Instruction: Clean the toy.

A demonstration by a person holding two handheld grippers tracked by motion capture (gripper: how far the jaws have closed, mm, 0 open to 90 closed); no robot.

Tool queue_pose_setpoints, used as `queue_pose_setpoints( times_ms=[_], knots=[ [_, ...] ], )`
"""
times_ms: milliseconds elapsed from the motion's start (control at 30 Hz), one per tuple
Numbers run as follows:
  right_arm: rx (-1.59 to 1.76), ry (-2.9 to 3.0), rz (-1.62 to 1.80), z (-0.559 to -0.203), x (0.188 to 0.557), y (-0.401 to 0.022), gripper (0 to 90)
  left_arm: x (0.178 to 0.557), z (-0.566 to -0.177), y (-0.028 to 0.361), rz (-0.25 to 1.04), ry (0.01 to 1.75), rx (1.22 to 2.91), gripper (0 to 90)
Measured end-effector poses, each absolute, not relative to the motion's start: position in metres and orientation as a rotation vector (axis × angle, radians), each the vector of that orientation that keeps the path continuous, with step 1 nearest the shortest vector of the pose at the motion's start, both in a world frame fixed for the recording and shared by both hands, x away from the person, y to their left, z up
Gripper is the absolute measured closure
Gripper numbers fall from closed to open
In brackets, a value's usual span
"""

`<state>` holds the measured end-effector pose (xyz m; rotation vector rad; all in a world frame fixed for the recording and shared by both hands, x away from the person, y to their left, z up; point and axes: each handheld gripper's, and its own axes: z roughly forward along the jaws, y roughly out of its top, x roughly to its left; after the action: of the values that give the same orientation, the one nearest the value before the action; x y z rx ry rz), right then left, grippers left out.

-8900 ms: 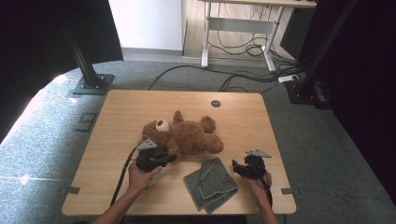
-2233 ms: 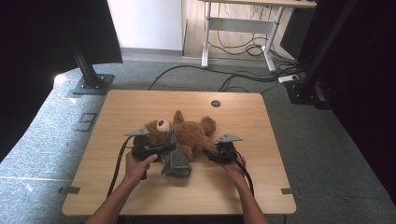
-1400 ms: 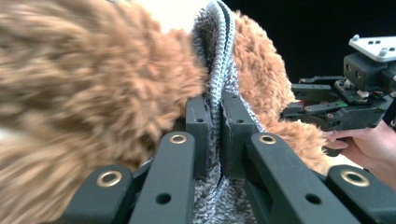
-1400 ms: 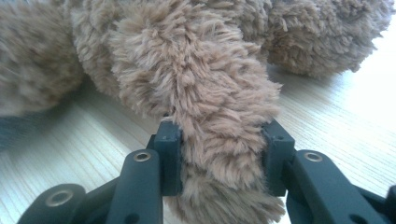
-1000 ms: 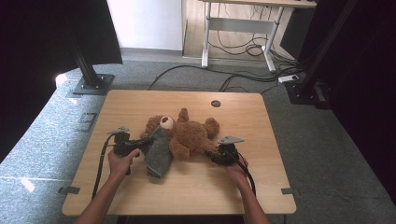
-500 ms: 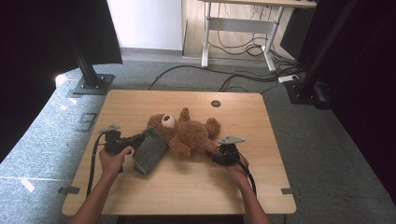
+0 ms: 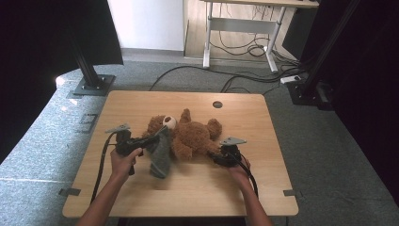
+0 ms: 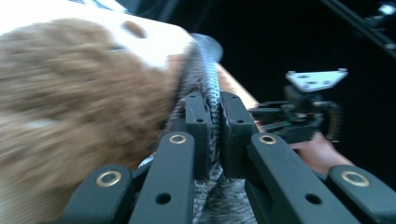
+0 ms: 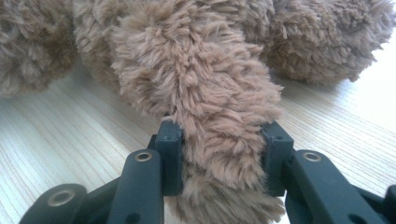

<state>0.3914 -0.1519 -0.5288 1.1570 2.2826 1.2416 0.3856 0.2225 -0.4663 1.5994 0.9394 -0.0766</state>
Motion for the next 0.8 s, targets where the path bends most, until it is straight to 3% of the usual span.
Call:
queue_pose_setpoints(
  times_ms=[533,800],
  knots=[
    [1.159,2.283,1.241,-0.529,0.392,-0.150,60.7,0.381,-0.462,0.107,-0.219,0.762,1.707,83.1],
    [1.153,2.286,1.250,-0.530,0.392,-0.149,60.7,0.386,-0.474,0.077,-0.184,0.834,1.783,83.1]
  ],
)
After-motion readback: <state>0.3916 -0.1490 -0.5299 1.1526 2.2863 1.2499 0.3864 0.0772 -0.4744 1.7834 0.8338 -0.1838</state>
